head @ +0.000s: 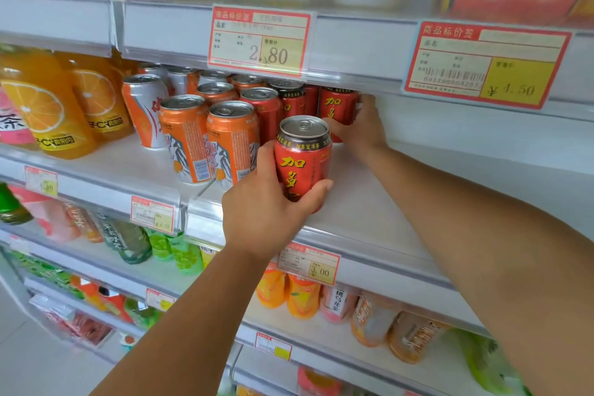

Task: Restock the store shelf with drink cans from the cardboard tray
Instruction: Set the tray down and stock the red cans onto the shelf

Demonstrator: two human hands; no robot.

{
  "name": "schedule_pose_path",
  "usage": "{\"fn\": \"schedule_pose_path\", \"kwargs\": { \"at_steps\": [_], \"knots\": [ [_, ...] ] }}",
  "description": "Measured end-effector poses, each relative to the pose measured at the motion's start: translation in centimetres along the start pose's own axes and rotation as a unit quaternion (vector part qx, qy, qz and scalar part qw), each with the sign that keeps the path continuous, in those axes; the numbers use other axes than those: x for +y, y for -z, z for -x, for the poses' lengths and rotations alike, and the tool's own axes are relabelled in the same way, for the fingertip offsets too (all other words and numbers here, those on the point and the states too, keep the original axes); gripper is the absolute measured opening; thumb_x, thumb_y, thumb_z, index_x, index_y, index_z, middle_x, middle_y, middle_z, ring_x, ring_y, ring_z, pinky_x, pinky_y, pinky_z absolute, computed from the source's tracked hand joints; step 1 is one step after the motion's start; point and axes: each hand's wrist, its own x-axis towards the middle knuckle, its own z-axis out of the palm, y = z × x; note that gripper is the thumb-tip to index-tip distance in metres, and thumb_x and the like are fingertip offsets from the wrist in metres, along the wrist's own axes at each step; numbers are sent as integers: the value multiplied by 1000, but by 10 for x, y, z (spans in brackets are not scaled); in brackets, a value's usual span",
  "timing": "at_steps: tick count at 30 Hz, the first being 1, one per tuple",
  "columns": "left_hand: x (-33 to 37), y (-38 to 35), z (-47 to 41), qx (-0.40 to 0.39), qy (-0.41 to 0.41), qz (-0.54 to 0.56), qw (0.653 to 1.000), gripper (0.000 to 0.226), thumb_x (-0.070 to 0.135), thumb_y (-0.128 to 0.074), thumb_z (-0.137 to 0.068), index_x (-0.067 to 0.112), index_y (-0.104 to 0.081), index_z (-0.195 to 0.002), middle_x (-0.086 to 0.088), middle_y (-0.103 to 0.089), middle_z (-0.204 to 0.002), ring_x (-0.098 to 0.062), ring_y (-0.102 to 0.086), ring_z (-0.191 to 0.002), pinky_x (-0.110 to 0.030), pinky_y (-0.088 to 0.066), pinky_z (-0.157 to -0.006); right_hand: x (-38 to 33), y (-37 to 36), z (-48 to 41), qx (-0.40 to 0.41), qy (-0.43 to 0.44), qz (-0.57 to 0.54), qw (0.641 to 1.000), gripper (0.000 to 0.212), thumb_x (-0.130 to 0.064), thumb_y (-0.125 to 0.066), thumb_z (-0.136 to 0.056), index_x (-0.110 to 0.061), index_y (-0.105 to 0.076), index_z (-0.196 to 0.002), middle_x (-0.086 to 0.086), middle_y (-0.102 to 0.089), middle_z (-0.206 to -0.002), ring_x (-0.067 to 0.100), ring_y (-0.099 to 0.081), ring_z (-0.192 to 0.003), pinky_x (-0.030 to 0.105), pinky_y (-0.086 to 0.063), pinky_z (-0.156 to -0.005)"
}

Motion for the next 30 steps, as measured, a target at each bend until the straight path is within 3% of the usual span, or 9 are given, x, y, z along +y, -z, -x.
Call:
{"fn": "schedule_pose_path", "kwargs": {
  "at_steps": [6,11,13,17,20,22,25,27,30],
  "knots": [
    [0,1,0,-6,-6,2,1000,81,77,-55,-71,26,-39,-132,5,-69,-89,-26,-67,-89,-31,-39,-68,9,-10,-9,0,-30,-10,1000,86,-56,-78,-65,-23,-39,-133,3,-57,-131,23,-58,-118,45,-47,-100],
    [-1,1,0,-15,-13,10,1000,82,77,-56,-71,28,-38,-133,7,-69,-91,-24,-67,-90,-30,-37,-68,6,-3,-8,-23,-88,14,996,100,-47,-80,-72,-17,-22,-147,15,-42,-143,31,-47,-128,45,-42,-105],
    [-2,2,0,-20,-20,15,999,83,79,-55,-72,27,-37,-135,7,-68,-94,-23,-67,-91,-29,-35,-69,-2,9,4,-47,-111,43,992,93,-47,-76,-77,-17,-23,-147,15,-42,-142,33,-48,-125,43,-44,-101],
    [-5,5,1,-39,-36,48,997,78,81,-42,-79,28,-39,-137,8,-68,-100,-23,-66,-95,-28,-36,-71,-27,38,61,-119,-37,77,989,45,-14,-63,-83,-17,-51,-126,11,-62,-116,25,-61,-102,29,-47,-76],
    [-7,11,0,-73,-40,91,992,63,65,-33,-88,31,-38,-141,7,-68,-108,-23,-64,-101,-29,-38,-76,-43,53,112,-253,-22,-48,966,57,3,-60,-73,-26,-47,-121,9,-61,-113,15,-58,-90,22,-45,-64],
    [-7,21,-3,-120,-48,156,979,57,59,-34,-91,35,-38,-142,10,-65,-120,-17,-61,-110,-32,-45,-86,-53,55,135,-304,-17,-87,948,72,-2,-70,-67,-27,-41,-128,3,-60,-117,10,-61,-96,18,-50,-72],
    [-14,33,-5,-165,-82,230,956,50,54,-37,-98,35,-41,-144,16,-58,-133,-1,-53,-123,-35,-44,-104,-65,47,146,-252,-11,-84,964,84,-18,-84,-71,-29,-32,-136,-6,-57,-121,6,-59,-107,16,-49,-87],
    [-28,36,-2,-167,-88,208,960,60,62,-35,-96,31,-39,-147,12,-53,-142,-5,-48,-131,-37,-42,-108,-69,41,144,-190,-6,-81,978,82,-34,-86,-67,-32,-34,-129,-8,-58,-121,6,-59,-106,24,-50,-92],
    [-48,39,18,-78,-142,97,982,61,63,-44,-92,25,-52,-138,4,-61,-132,-14,-55,-121,-28,-39,-105,-66,32,138,-149,18,-45,988,74,-40,-87,-64,-31,-40,-121,-9,-62,-115,6,-62,-101,29,-49,-92]
  ]
}}
